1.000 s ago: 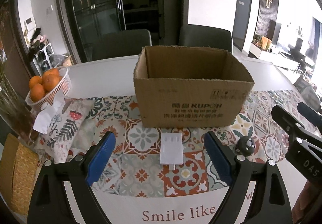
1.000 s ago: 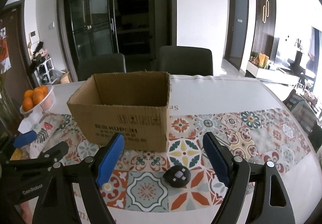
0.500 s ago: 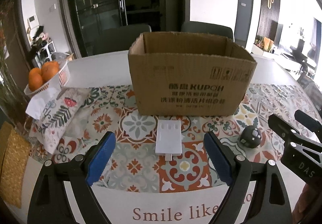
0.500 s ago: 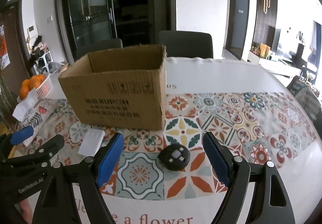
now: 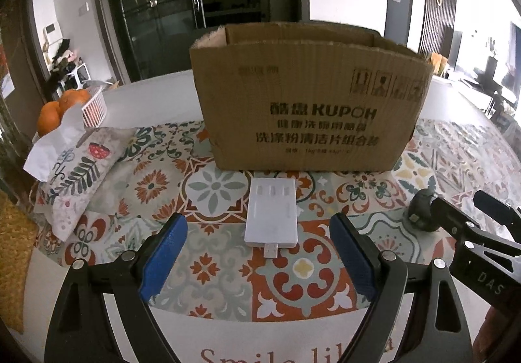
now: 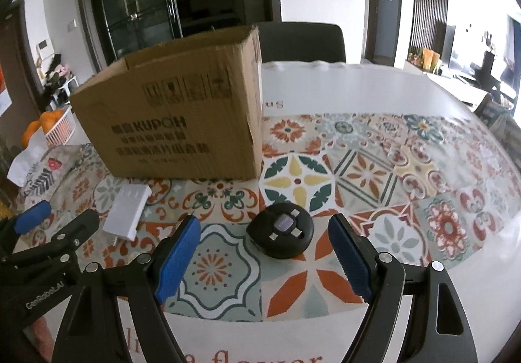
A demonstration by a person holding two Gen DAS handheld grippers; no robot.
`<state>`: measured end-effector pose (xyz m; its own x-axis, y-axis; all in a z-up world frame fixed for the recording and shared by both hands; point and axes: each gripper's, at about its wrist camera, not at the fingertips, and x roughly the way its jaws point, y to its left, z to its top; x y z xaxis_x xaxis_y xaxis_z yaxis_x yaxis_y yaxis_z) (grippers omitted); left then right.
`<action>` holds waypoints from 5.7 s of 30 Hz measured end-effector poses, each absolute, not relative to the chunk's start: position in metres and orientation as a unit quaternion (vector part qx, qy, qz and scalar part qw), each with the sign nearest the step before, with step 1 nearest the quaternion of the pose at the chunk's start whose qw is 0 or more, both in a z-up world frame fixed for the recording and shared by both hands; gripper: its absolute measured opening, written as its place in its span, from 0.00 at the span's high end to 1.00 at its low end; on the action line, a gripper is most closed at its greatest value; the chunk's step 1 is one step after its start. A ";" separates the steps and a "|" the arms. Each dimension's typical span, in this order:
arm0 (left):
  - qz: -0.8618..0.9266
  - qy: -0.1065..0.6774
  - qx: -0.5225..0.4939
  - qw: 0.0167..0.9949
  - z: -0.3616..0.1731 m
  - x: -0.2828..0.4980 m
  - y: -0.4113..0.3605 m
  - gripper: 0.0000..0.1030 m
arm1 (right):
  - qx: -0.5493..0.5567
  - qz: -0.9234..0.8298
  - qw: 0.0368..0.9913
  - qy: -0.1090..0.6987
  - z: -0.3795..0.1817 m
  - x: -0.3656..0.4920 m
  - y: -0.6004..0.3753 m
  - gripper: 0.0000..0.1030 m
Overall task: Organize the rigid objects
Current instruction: 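Withdraw both tools from the box toward the power bank and black puck, then grasp the white power bank with the left tool while the right tool grasps the black puck, then lift the power bank and black puck and carry both over the box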
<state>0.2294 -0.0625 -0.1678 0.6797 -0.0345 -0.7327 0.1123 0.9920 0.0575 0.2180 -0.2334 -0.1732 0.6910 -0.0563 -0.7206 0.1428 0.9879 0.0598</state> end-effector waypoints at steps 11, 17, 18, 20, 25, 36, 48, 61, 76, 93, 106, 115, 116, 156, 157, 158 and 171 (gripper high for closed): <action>-0.040 0.432 0.052 0.899 -0.199 0.247 -0.071 0.14 | 0.057 -0.067 0.908 0.410 -0.201 0.231 -0.240 0.21; -0.040 0.440 0.054 0.896 -0.211 0.254 -0.072 0.15 | 0.056 -0.070 0.903 0.421 -0.212 0.237 -0.243 0.21; -0.041 0.439 0.055 0.896 -0.212 0.255 -0.072 0.15 | 0.058 -0.070 0.902 0.422 -0.214 0.238 -0.243 0.21; -0.042 0.436 0.058 0.897 -0.213 0.258 -0.071 0.15 | 0.062 -0.072 0.900 0.426 -0.217 0.240 -0.245 0.21; -0.045 0.435 0.060 0.897 -0.219 0.272 -0.070 0.17 | 0.067 -0.075 0.898 0.428 -0.223 0.247 -0.246 0.21; -0.056 0.449 0.059 0.890 -0.234 0.291 -0.067 0.38 | 0.061 -0.080 0.897 0.431 -0.232 0.261 -0.247 0.21; -0.077 0.451 0.044 0.888 -0.236 0.290 -0.066 0.54 | 0.061 -0.084 0.899 0.426 -0.232 0.261 -0.252 0.38; -0.082 0.436 0.047 0.895 -0.210 0.264 -0.066 0.54 | 0.068 -0.068 0.900 0.425 -0.219 0.247 -0.240 0.38; -0.086 0.410 0.028 0.908 -0.158 0.237 -0.048 0.54 | 0.054 -0.054 0.917 0.391 -0.164 0.226 -0.220 0.38; -0.099 0.374 0.011 0.922 -0.094 0.217 -0.031 0.54 | 0.046 -0.043 0.935 0.349 -0.097 0.204 -0.205 0.38; -0.103 0.353 0.005 0.930 -0.061 0.229 -0.032 0.54 | 0.049 -0.033 0.945 0.321 -0.062 0.212 -0.204 0.38; -0.103 0.343 -0.004 0.934 -0.041 0.249 -0.030 0.54 | 0.045 -0.020 0.953 0.297 -0.040 0.232 -0.201 0.38; -0.105 0.343 -0.005 0.934 -0.039 0.252 -0.030 0.54 | 0.047 -0.018 0.954 0.296 -0.038 0.235 -0.200 0.38; -0.129 0.417 0.038 0.899 -0.039 0.385 -0.057 0.54 | 0.035 0.028 0.925 0.377 -0.035 0.377 -0.212 0.38; -0.127 0.420 0.038 0.898 -0.042 0.388 -0.058 0.54 | 0.032 0.028 0.924 0.380 -0.037 0.380 -0.211 0.38; -0.127 0.424 0.038 0.896 -0.044 0.391 -0.058 0.54 | 0.028 0.028 0.923 0.384 -0.038 0.384 -0.211 0.38; -0.136 0.485 0.037 0.863 -0.076 0.420 -0.066 0.54 | 0.026 0.043 0.896 0.442 -0.065 0.415 -0.213 0.38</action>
